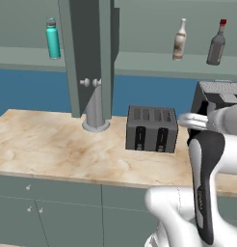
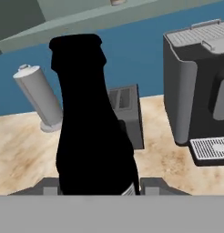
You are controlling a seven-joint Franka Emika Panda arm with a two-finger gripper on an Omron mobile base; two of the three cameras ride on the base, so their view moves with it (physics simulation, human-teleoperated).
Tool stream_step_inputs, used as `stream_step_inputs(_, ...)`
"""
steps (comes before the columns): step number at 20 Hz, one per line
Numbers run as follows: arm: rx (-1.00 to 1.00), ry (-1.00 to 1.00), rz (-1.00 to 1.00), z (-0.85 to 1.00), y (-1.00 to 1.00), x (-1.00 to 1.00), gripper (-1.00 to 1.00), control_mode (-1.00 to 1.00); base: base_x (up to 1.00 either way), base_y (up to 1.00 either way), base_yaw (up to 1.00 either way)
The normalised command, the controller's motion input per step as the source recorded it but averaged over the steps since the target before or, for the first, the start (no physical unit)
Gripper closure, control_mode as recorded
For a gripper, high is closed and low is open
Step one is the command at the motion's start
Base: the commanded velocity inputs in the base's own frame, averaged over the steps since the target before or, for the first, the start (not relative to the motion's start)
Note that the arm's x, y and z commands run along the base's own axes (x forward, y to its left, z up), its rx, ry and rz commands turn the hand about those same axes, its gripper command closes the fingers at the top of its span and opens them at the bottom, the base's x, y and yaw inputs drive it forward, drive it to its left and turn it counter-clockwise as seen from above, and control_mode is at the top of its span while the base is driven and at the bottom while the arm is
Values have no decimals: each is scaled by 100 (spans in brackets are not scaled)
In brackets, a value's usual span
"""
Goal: Sort all alcoholic drinks to one cabinet, and non-alcoholic drinks to the other.
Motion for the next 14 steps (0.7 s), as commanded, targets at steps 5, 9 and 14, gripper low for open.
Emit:
stream_step_inputs(5, -11, -19, -13, 2, 24, -13, 100, -100, 0, 0, 0)
stream_step_inputs(9, -8, -14, -10, 7, 4, -6, 100, -100, 0, 0, 0)
stream_step_inputs(14, -8, -16, -4, 1, 0, -3, 100, -100, 0, 0, 0)
